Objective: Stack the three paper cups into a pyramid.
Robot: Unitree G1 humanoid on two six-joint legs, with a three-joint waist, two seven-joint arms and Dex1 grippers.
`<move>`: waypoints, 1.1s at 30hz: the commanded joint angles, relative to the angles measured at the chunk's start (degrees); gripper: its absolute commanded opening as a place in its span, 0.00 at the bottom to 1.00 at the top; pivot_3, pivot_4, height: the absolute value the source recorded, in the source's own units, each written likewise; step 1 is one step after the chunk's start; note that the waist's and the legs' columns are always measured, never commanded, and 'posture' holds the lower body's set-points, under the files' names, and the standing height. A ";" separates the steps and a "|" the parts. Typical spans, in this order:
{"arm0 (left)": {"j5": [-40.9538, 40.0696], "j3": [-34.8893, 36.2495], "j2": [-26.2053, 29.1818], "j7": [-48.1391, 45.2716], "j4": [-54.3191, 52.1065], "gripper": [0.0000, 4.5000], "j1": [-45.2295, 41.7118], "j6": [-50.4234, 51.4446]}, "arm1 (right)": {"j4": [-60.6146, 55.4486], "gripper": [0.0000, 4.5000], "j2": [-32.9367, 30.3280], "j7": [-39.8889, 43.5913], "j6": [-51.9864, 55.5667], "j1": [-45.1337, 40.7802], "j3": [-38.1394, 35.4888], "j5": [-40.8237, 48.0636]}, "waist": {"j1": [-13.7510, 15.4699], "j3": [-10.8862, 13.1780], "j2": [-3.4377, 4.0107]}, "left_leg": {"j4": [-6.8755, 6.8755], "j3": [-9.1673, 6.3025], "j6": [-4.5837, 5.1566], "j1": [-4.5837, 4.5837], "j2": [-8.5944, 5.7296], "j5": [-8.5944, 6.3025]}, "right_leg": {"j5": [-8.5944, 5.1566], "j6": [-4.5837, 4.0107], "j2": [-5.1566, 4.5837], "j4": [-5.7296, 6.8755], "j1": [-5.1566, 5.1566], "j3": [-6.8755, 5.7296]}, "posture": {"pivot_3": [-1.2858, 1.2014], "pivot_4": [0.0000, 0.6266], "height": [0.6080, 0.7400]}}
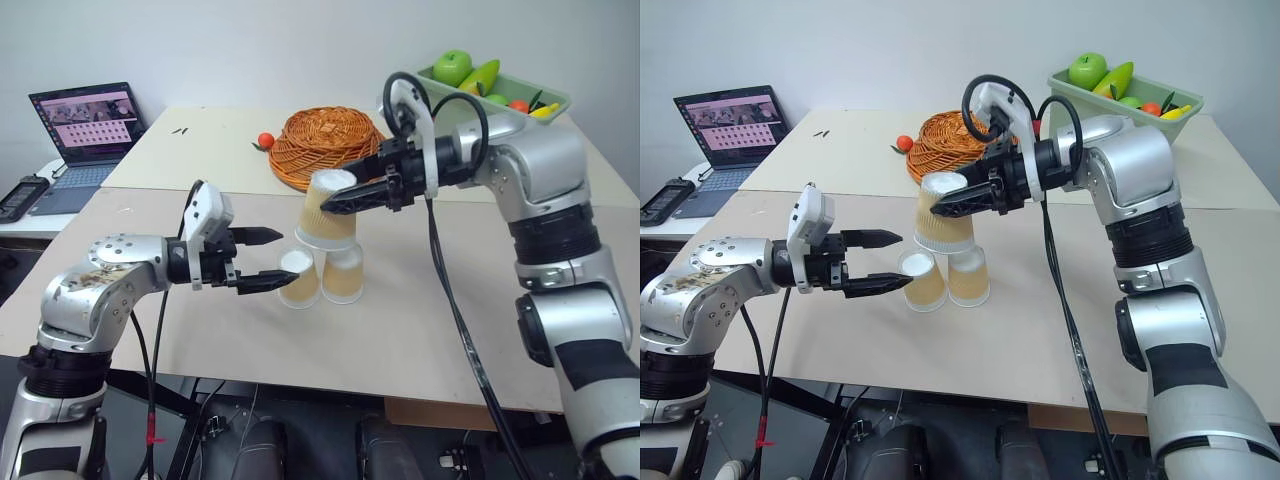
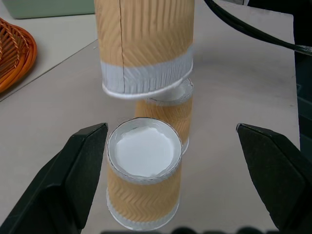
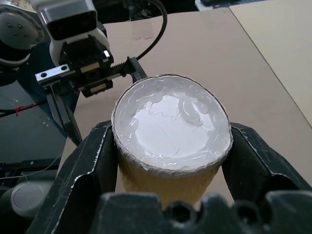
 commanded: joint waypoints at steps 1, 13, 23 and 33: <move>-0.98 0.80 0.18 0.21 -1.95 1.00 -0.93 -0.09 | -2.72 0.61 0.32 -0.09 -1.95 -0.18 0.13 -0.22 | 0.00 0.00 0.00 | 0.00 -0.01 0.00 0.00 0.00 0.00 | 0.00 0.00 0.01 0.00 0.00 0.00 | 0.52 0.24 0.16; -1.03 0.79 0.57 0.08 -1.67 1.00 -1.21 -0.35 | -5.81 0.61 0.20 -0.36 -1.35 1.25 0.57 0.42 | -0.02 0.00 0.00 | 0.00 -0.02 0.00 0.00 -0.01 0.00 | 0.00 0.00 0.01 -0.01 0.00 0.00 | 0.52 0.24 0.16; -1.13 0.80 0.55 0.39 -1.93 1.00 -1.59 -0.15 | -6.15 0.72 0.51 -1.63 -2.05 2.33 1.20 -0.35 | 0.00 0.00 0.00 | 0.00 -0.07 0.00 0.00 -0.04 0.00 | 0.00 0.00 0.01 -0.02 0.01 -0.01 | 0.52 0.24 0.16; -1.30 0.80 0.50 0.73 -2.07 1.00 -1.28 0.06 | -6.45 0.99 0.90 -1.04 -0.69 0.13 -1.82 2.80 | 0.01 0.00 0.00 | 0.00 -0.09 0.00 0.00 -0.03 0.00 | 0.00 0.00 0.01 -0.01 0.01 -0.01 | 0.52 0.24 0.16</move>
